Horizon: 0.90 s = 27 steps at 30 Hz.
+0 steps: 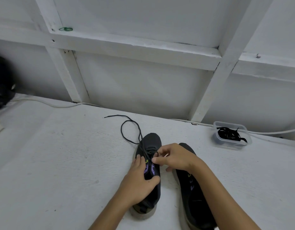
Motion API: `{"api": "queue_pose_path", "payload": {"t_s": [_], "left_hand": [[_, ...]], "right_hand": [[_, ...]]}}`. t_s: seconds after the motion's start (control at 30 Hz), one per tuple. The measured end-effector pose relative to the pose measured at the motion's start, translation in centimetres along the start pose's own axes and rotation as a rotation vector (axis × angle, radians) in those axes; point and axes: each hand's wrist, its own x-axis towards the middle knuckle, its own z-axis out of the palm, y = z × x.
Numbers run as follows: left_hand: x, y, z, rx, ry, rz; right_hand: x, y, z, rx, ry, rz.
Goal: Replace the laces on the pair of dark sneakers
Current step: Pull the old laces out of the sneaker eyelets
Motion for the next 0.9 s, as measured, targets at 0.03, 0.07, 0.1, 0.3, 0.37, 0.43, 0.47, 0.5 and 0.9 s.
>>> {"api": "queue_pose_path", "payload": {"t_s": [0.03,0.07,0.1,0.3,0.37,0.43,0.47,0.5,0.9], "left_hand": [[0.0,0.0,0.0,0.001,0.003,-0.004],[0.1,0.0,0.0,-0.003,0.005,-0.008],[0.1,0.0,0.1,-0.008,0.009,-0.009],[0.0,0.2,0.0,-0.016,0.001,-0.009],[0.0,0.4,-0.2,-0.011,-0.008,-0.019],[-0.1,0.5,-0.2,-0.011,-0.011,-0.022],[-0.1,0.6,-0.3,-0.010,-0.012,-0.022],[-0.2,0.7,-0.3,-0.009,-0.015,-0.025],[-0.5,1.0,-0.5,-0.031,-0.020,-0.043]], "right_hand": [[0.1,0.1,0.0,-0.029,0.000,-0.023],[0.3,0.1,0.1,-0.049,0.004,-0.042],[0.4,0.1,0.0,-0.058,0.002,-0.050],[0.1,-0.3,-1.1,0.176,0.099,0.042],[0.0,0.0,-0.4,0.223,0.106,0.060],[-0.3,0.4,0.4,0.212,0.063,0.058],[-0.4,0.5,0.6,0.203,0.037,0.049],[-0.5,0.6,0.6,0.189,0.017,0.031],[0.1,0.0,-0.3,0.110,0.274,-0.124]]}}
